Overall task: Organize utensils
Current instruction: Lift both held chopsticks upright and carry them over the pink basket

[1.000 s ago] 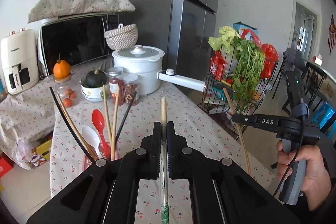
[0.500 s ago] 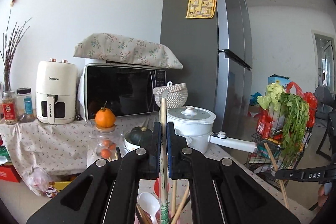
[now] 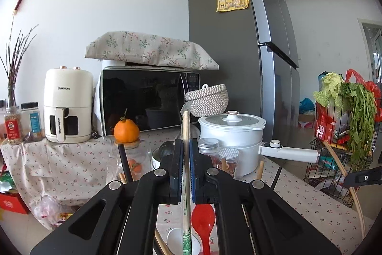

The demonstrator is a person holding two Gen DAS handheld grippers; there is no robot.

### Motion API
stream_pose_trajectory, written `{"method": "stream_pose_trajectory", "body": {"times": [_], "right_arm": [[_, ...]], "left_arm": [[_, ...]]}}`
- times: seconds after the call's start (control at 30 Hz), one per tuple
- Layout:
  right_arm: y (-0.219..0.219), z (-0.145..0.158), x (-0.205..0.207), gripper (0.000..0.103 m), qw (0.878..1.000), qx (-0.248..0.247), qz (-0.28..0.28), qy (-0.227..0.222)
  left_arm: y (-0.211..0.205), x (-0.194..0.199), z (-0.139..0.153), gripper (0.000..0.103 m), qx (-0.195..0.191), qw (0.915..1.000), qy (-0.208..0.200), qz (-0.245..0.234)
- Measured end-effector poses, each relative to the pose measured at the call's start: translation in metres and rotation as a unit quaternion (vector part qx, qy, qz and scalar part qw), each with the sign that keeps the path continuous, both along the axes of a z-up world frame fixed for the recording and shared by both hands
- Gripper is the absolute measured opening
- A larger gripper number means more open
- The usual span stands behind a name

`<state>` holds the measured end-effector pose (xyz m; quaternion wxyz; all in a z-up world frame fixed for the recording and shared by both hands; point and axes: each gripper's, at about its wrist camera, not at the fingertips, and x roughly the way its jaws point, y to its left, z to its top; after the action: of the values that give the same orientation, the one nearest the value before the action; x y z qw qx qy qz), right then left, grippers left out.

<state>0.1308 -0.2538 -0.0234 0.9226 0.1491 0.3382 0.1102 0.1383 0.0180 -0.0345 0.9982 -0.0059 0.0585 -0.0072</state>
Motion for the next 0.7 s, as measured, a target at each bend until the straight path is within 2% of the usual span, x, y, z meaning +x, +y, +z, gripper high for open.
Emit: {"method": "stream_pose_trajectory", "body": {"times": [0.13, 0.27, 0.33, 0.4, 0.5, 0.7], "right_arm": [[0.006, 0.006, -0.004, 0.008, 1.000, 0.001, 0.002, -0.021], [0.013, 0.013, -0.011, 0.008, 0.999, 0.010, 0.003, -0.046], [0.020, 0.016, -0.015, 0.008, 0.998, 0.011, 0.004, -0.058], [0.028, 0.020, -0.019, 0.008, 0.997, 0.010, 0.008, -0.073], [0.044, 0.025, -0.025, 0.008, 0.996, 0.005, 0.015, -0.093], [0.106, 0.041, -0.029, 0.008, 0.988, -0.014, 0.034, -0.152]], "left_arm": [[0.006, -0.005, -0.004, 0.006, -0.014, 0.9993, 0.034, 0.005], [0.014, -0.023, 0.007, 0.008, -0.030, 0.9976, 0.060, 0.019], [0.021, -0.032, 0.016, 0.015, -0.043, 0.9954, 0.081, 0.029], [0.031, -0.038, 0.024, 0.036, -0.061, 0.9910, 0.115, 0.031], [0.047, -0.046, 0.032, 0.057, -0.080, 0.9824, 0.162, 0.047], [0.074, -0.041, 0.020, 0.068, -0.079, 0.9611, 0.262, 0.039]]}}
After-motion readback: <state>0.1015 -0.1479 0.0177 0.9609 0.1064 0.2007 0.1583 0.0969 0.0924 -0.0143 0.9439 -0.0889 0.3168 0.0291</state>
